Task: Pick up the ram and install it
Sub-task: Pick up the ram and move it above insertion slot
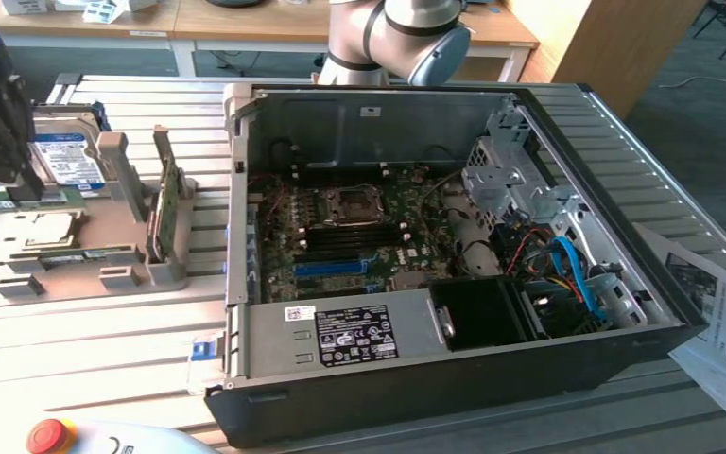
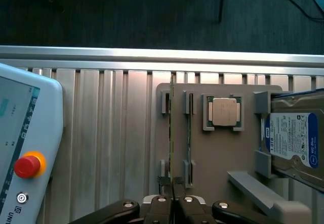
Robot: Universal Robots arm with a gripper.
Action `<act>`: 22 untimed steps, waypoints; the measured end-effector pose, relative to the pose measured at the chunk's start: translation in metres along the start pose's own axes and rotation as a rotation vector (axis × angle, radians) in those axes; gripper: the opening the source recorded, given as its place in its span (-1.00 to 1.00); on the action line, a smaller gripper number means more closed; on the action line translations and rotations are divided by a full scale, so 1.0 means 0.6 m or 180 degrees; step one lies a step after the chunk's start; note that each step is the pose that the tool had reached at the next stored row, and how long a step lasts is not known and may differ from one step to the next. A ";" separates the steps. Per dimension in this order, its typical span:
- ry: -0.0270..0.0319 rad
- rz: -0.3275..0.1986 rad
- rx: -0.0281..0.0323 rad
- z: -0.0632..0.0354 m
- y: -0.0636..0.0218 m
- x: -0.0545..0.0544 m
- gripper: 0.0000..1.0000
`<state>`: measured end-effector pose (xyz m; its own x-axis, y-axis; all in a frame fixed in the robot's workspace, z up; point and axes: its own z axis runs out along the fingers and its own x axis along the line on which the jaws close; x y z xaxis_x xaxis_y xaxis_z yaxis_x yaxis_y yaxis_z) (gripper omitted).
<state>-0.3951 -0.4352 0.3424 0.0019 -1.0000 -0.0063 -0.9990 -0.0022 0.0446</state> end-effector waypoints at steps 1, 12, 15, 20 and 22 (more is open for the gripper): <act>0.0004 0.0001 0.0000 -0.004 0.000 0.000 -0.76; 0.0038 0.0005 -0.0001 -0.050 0.002 0.000 -0.76; 0.0044 0.0007 -0.0001 -0.060 0.003 0.000 -0.76; 0.0051 0.0009 -0.0001 -0.077 0.003 -0.001 -0.76; 0.0051 0.0009 -0.0001 -0.083 0.004 -0.001 -0.76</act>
<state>-0.3951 -0.4352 0.3920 -0.0003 -1.0000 0.0099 -0.9990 0.0007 0.0450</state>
